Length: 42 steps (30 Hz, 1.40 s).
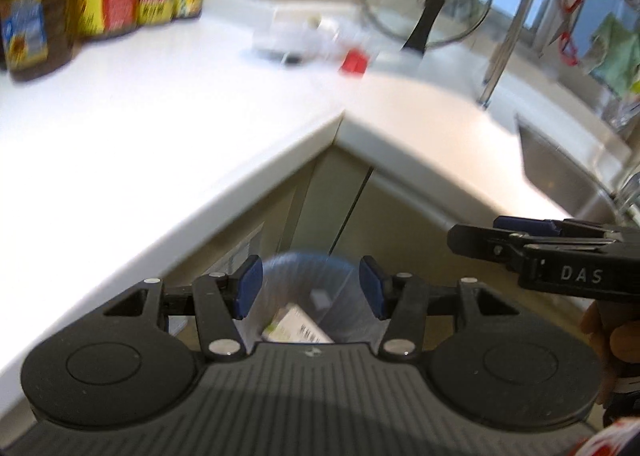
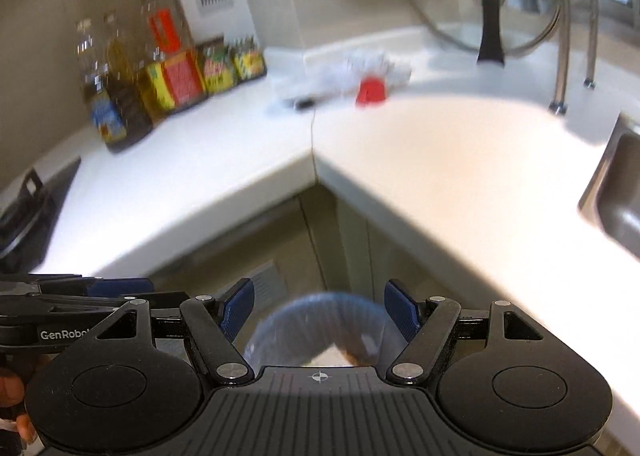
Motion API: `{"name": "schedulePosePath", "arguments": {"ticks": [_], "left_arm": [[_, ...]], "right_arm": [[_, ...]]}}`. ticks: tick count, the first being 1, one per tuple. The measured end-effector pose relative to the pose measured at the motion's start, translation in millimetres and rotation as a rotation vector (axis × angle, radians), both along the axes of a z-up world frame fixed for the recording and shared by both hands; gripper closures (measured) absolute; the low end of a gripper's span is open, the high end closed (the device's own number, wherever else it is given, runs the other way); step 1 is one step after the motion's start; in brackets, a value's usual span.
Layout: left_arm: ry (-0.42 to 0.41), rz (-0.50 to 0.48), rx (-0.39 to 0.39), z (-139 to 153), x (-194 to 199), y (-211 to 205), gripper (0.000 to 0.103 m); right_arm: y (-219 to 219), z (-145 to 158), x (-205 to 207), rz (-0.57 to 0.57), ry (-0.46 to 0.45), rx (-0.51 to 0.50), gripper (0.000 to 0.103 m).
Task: Collect trash
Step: 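Lift both tools away from the wastebasket toward the countertop, then grasp the clear plastic box with left tool while right tool grasps red cap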
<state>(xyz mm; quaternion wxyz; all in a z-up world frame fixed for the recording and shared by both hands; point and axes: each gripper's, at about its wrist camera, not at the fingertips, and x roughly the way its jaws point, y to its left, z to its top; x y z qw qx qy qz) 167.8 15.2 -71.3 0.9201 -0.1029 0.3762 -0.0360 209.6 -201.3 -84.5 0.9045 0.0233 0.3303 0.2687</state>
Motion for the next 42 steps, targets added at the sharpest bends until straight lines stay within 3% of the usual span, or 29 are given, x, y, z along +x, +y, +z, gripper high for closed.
{"name": "schedulePosePath", "arguments": {"ticks": [7,16,28,40,42], "left_arm": [[-0.106,-0.014,0.008,39,20,4,0.053],[-0.148,0.012,0.022,61,51,12,0.05],[-0.104,0.169,0.025,53,145,13,0.04],[-0.016,0.312,0.027,31,227,22,0.039],[-0.009,0.32,0.029,30,235,22,0.039]], "right_arm": [[-5,35,4,-0.078,-0.082,0.024,0.031],[-11,55,31,-0.106,-0.129,0.032,0.031],[6,45,157,0.004,-0.105,0.011,0.031],[47,14,277,0.126,-0.059,-0.002,0.032],[54,8,287,0.15,-0.05,-0.018,0.037]]}}
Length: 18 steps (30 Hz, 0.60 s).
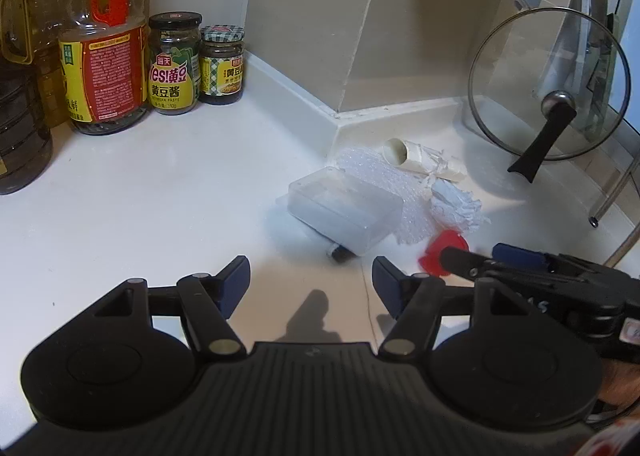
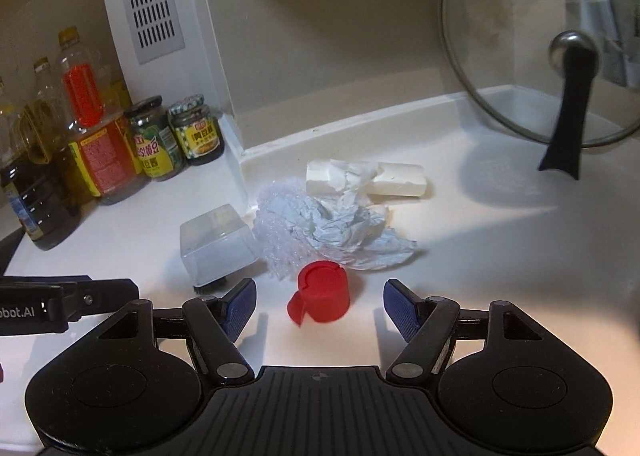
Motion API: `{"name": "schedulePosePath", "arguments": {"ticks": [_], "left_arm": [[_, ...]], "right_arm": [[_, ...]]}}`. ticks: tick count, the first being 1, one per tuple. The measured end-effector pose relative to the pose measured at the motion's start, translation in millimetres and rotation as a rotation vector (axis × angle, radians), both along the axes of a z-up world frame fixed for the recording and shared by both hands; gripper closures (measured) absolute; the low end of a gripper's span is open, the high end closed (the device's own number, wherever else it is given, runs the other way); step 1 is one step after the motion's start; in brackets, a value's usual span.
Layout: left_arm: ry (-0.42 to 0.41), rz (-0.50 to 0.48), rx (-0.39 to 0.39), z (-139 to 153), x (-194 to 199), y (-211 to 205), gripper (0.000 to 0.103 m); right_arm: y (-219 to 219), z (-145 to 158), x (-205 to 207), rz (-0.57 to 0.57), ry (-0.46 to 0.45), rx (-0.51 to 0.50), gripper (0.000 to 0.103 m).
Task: Collect trash
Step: 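Grasp the clear plastic box with left tool while right tool grasps red cap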
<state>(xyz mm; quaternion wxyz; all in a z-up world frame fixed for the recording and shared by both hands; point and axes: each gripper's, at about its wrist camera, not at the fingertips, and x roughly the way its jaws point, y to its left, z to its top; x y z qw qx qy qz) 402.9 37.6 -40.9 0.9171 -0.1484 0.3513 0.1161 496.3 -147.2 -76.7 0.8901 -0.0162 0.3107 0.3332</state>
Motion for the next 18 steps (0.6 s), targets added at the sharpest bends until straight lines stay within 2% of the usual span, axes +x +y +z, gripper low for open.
{"name": "schedulePosePath", "arguments": {"ticks": [2,5,7,8,18], "left_arm": [[0.004,0.008,0.002,0,8,-1,0.037],[0.003,0.024,0.0,1,18,-2,0.034],[0.002,0.031,-0.001,0,26,-3,0.031],[0.002,0.034,0.0,0,30,-4,0.027],[0.012,0.091,0.002,-10,77,-22,0.017]], "right_arm": [[5,-4,6,0.019,0.006,-0.019,0.045],[8,-9,11,0.026,0.007,-0.032,0.049],[8,-12,14,0.039,0.011,-0.034,0.063],[7,-12,14,0.044,0.008,-0.033,0.066],[-22,-6,12,0.023,-0.001,-0.02,0.067]]}}
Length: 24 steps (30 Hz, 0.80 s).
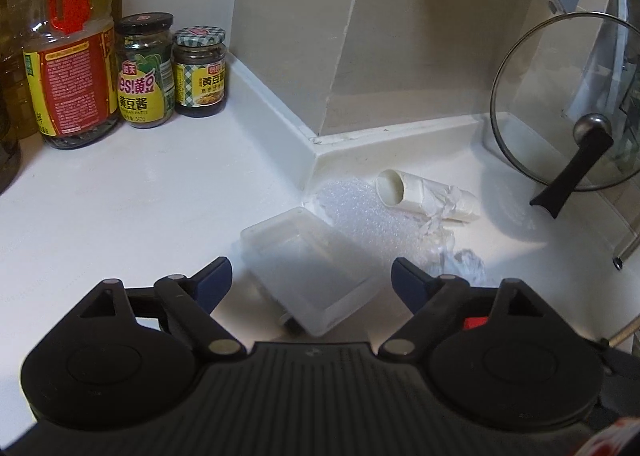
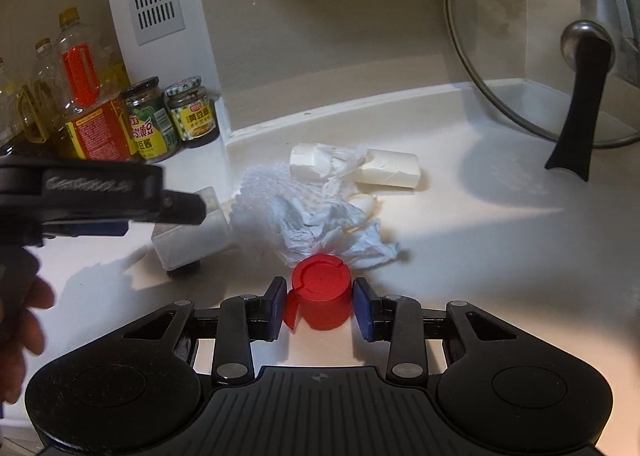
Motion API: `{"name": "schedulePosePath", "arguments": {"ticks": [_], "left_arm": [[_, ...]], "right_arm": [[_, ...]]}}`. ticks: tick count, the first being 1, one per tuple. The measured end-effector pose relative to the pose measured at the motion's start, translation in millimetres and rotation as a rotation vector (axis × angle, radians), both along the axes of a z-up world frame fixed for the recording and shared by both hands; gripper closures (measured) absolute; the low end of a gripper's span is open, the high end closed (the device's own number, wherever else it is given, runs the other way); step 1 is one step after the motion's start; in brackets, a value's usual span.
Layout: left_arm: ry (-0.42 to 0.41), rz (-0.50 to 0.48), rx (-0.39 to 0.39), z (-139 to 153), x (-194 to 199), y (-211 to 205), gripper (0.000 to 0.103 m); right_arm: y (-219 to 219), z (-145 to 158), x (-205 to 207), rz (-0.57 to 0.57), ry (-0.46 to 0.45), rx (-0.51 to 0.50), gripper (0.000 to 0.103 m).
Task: Collect trash
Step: 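Grasp the clear plastic box with left tool while right tool grasps red cap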
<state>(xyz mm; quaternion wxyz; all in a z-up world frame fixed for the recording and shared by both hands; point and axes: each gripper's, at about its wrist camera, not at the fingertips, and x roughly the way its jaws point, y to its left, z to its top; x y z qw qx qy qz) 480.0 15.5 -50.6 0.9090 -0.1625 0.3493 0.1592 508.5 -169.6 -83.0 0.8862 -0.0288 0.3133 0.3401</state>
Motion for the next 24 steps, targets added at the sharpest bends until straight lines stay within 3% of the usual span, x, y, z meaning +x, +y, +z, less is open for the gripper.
{"name": "schedulePosePath", "arguments": {"ticks": [6,9,13,24], "left_arm": [[0.048,0.043,0.023,-13,22,-7,0.018],[0.058,0.05,0.029,-18,23,-7,0.023],[0.049,0.027,0.03,-16,15,-3,0.033],[0.025,-0.033,0.035,-7,-35,25,0.035]], "right_arm": [[-17,2,3,-0.031,0.003,0.002,0.067],[-23,2,4,-0.044,0.007,0.005,0.067],[-29,3,1,-0.056,0.012,0.009,0.067],[-32,7,-22,-0.076,0.004,0.011,0.067]]}}
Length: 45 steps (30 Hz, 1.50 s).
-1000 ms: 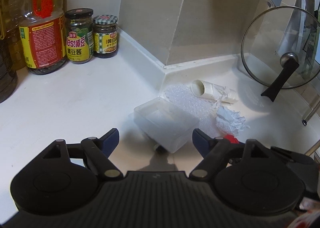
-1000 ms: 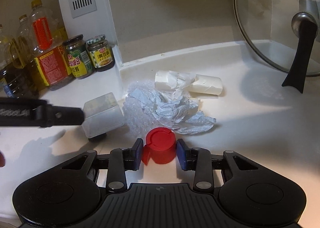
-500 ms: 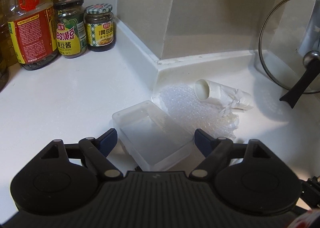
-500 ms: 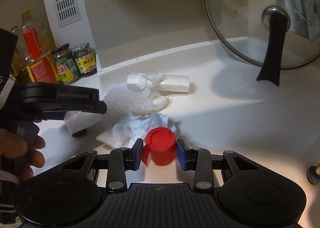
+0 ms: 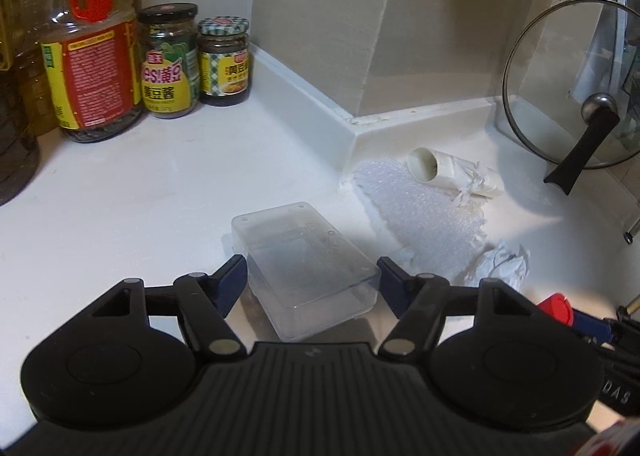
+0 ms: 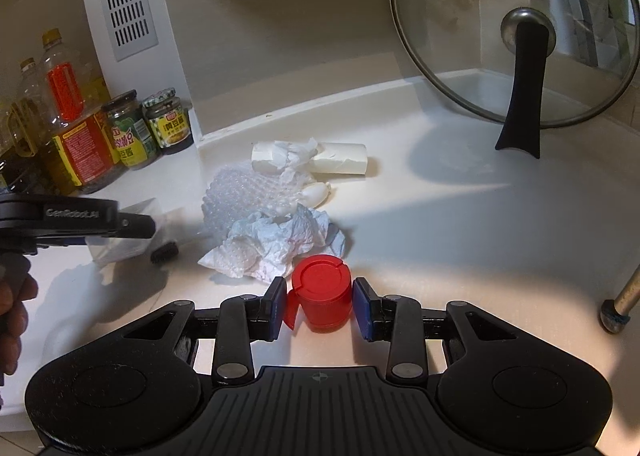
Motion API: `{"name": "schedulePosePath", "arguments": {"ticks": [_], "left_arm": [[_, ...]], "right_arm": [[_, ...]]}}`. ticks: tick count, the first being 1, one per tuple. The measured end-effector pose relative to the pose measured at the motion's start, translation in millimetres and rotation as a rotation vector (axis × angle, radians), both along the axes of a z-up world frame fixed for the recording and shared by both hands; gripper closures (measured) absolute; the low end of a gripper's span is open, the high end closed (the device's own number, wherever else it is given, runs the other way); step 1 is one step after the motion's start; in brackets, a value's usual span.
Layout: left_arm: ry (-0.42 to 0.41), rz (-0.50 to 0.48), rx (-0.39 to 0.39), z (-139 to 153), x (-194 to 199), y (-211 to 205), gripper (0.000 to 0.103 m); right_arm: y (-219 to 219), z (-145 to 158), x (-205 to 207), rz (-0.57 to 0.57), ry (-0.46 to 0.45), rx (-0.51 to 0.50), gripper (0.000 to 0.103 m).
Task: Collect trash
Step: 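Grasp the clear plastic box with left tool while right tool grasps red cap, then carry the plastic box and red cap down over the wastebasket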
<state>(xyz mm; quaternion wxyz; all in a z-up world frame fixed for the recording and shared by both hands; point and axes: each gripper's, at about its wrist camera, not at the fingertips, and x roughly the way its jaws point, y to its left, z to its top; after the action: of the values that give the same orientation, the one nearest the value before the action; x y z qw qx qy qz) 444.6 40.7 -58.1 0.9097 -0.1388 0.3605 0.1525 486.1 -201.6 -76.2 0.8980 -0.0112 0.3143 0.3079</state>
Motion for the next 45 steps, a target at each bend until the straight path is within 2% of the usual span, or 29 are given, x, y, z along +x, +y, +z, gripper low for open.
{"name": "schedulePosePath", "arguments": {"ticks": [10,16,23,34,40,45], "left_arm": [[-0.039,-0.067,0.004,17,-68,6,0.035],[-0.074,-0.159,-0.035,23,-118,-5,0.035],[-0.092,-0.27,-0.068,23,-183,-20,0.035],[-0.063,-0.437,-0.036,12,-267,-39,0.035],[-0.019,-0.454,-0.055,-5,-287,-47,0.035],[0.048,-0.43,-0.09,-33,-288,-52,0.035]], "right_arm": [[-3,11,-43,-0.031,-0.024,0.004,0.067],[-4,19,-94,-0.046,-0.05,0.001,0.067],[-8,22,-173,-0.081,-0.055,-0.001,0.067],[-21,-3,-282,-0.149,-0.007,-0.005,0.067],[-19,-31,-299,-0.12,0.062,-0.042,0.067],[-21,-50,-297,-0.084,0.104,-0.061,0.067]]}}
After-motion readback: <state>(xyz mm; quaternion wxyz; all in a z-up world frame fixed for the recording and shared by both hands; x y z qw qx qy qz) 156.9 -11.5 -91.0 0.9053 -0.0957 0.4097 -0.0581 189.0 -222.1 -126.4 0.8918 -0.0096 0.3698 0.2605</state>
